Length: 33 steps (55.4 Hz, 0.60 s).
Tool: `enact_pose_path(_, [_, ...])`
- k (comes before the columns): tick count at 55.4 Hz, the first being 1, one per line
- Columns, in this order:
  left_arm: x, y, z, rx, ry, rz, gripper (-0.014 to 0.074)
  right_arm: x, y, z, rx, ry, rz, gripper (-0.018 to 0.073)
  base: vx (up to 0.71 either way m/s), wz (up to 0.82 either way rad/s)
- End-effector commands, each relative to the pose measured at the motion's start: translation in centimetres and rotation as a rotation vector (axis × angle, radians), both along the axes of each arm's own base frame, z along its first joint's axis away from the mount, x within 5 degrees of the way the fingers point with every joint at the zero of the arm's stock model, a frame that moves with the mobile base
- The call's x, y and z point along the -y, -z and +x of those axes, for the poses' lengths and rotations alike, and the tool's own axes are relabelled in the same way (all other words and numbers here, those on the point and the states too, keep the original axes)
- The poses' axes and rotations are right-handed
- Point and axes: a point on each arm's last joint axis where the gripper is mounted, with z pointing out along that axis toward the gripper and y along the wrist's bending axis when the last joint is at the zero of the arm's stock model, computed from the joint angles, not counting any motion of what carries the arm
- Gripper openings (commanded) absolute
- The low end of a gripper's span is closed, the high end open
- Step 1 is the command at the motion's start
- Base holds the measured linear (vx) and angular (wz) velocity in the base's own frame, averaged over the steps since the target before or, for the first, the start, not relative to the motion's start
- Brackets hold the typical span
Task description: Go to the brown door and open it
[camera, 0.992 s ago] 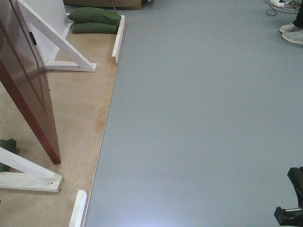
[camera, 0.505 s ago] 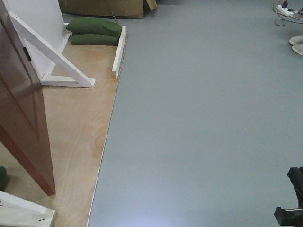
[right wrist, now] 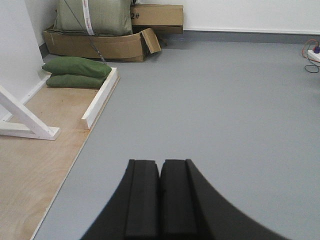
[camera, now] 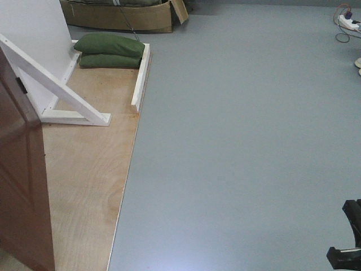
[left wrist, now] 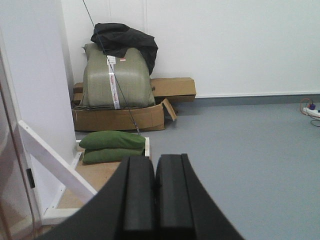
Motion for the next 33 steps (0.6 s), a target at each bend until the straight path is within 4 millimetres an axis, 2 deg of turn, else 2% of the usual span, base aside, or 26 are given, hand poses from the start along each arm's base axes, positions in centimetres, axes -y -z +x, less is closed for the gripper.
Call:
enact_pose_path(1, [-0.22, -1.28, -0.16, 0.1, -0.023, -0.017, 0.0146, 0.04, -0.56, 0.17, 0.079, 0.002, -0.007, 0.0, 0.35, 0.01])
enact_pose_path(17, [-0.22, -1.28, -0.16, 0.1, -0.023, -0.017, 0.0146, 0.04, -0.56, 0.17, 0.079, 0.002, -0.007, 0.0, 0.29, 0.02])
enact_pose_path(33, [-0.22, -1.28, -0.16, 0.1, -0.023, -0.017, 0.0146, 0.04, -0.61, 0.19, 0.085, 0.002, -0.007, 0.0, 0.12, 0.03])
